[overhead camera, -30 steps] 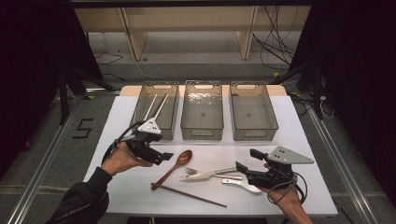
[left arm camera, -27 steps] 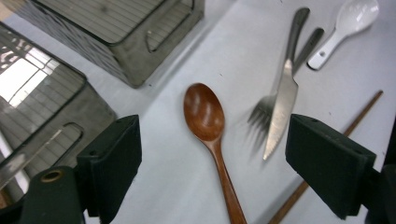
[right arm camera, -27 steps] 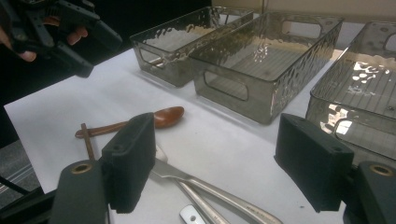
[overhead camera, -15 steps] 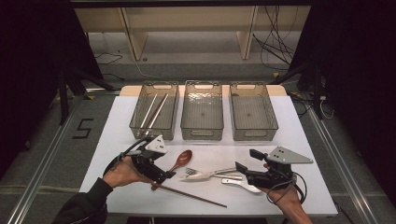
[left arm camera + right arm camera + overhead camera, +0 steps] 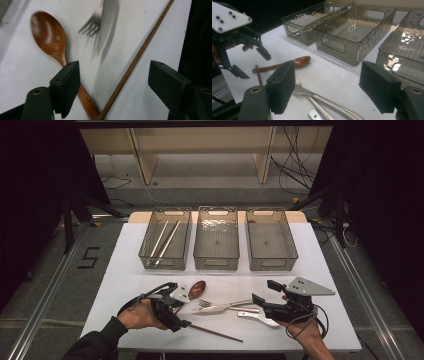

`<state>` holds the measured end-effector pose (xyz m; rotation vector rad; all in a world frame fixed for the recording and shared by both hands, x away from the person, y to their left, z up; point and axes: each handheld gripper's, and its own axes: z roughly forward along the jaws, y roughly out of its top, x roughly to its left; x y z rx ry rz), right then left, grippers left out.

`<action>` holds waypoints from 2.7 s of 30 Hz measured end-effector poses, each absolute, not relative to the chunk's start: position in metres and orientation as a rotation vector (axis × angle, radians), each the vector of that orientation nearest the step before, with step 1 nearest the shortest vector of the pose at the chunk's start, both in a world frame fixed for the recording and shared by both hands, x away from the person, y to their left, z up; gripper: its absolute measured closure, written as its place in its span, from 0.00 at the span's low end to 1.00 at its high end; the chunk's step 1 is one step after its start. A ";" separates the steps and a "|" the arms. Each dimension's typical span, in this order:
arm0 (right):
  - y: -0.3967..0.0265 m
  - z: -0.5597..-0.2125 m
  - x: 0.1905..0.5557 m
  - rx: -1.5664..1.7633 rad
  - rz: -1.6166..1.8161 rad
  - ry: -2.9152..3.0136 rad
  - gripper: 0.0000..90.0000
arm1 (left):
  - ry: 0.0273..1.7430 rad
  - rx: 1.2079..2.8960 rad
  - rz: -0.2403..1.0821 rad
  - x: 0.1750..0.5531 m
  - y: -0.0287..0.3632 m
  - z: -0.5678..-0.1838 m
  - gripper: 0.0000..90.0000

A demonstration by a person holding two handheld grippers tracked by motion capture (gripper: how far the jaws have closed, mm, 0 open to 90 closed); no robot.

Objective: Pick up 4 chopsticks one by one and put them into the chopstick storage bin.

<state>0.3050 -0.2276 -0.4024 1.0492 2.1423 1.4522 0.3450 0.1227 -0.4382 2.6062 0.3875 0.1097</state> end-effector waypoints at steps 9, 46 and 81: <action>-0.228 -0.403 0.306 1.054 1.455 2.143 0.33 | 0.322 2.700 0.072 0.343 0.116 -0.449 0.43; -0.227 -0.403 0.306 1.055 1.450 2.145 0.33 | 0.114 2.840 0.032 0.342 0.094 -0.463 0.75; -0.228 -0.403 0.306 1.053 1.453 2.143 0.33 | 0.019 2.825 -0.003 0.339 0.101 -0.449 0.93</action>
